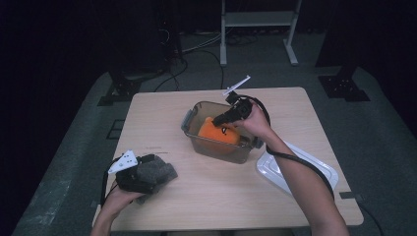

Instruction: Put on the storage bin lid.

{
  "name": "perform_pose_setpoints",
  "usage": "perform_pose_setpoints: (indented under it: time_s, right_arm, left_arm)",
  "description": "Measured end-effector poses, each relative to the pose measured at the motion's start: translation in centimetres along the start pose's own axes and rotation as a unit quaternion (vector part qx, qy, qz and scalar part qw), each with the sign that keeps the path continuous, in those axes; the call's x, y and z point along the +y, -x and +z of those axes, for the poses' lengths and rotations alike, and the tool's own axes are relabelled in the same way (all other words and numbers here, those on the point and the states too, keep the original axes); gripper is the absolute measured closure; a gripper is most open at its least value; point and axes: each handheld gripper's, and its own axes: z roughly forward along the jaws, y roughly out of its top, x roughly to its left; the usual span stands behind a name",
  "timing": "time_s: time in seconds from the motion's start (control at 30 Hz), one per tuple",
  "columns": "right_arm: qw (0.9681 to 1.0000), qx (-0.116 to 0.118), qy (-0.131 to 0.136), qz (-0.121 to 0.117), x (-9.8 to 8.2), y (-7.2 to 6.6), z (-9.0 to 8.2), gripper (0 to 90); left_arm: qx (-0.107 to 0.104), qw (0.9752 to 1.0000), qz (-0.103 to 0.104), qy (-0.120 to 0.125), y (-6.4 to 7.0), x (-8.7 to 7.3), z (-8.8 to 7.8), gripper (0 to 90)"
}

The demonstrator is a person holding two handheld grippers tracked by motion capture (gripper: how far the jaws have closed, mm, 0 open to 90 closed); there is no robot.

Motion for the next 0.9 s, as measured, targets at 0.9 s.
perform_pose_setpoints:
  time_s: [0.9]
  right_arm:
    - [0.9987,-0.004,0.05,-0.004,-3.6,-1.1,-7.4,53.8]
  left_arm:
    - [0.001,1.0,0.002,-0.005,0.2,-0.1,0.2,2.4]
